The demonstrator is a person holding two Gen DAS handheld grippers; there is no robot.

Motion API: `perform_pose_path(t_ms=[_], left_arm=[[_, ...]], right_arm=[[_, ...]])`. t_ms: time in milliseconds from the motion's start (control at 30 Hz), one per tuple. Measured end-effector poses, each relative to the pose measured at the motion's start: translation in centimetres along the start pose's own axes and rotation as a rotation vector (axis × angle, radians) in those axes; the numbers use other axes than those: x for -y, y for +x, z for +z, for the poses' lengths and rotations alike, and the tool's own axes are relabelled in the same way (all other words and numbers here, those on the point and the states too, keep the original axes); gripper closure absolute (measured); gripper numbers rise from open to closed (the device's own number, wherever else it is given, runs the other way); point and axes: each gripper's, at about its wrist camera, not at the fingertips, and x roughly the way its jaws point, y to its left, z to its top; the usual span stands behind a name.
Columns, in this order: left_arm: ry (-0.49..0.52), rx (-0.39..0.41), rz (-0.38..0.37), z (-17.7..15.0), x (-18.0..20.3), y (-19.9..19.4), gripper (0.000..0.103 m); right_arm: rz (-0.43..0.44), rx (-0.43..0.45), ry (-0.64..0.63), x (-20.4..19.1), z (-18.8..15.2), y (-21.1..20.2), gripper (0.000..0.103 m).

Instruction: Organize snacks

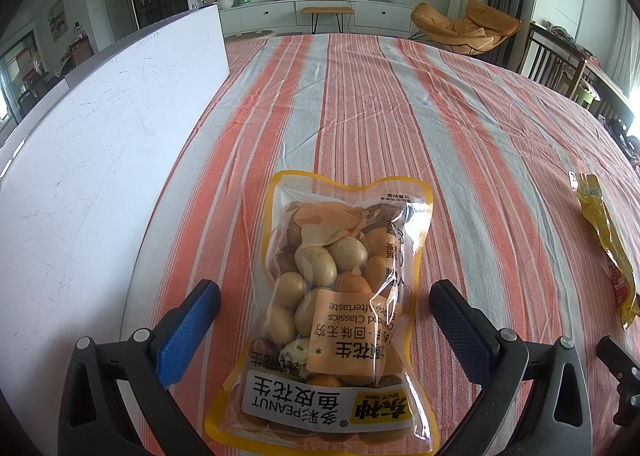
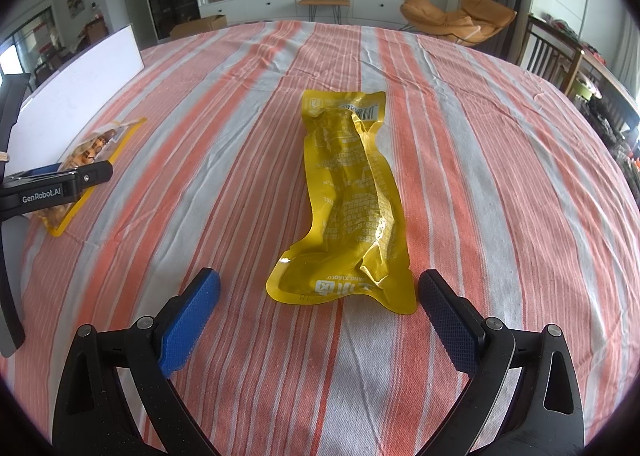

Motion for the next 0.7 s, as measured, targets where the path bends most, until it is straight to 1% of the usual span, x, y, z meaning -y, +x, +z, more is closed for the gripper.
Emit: perform_pose_path(t_ms=[700], left_arm=[[0.0, 0.0, 0.0, 0.0, 0.0, -0.01, 0.0]], right_arm=[[0.002, 0.0, -0.003, -0.03, 0.09, 0.1, 0.003]])
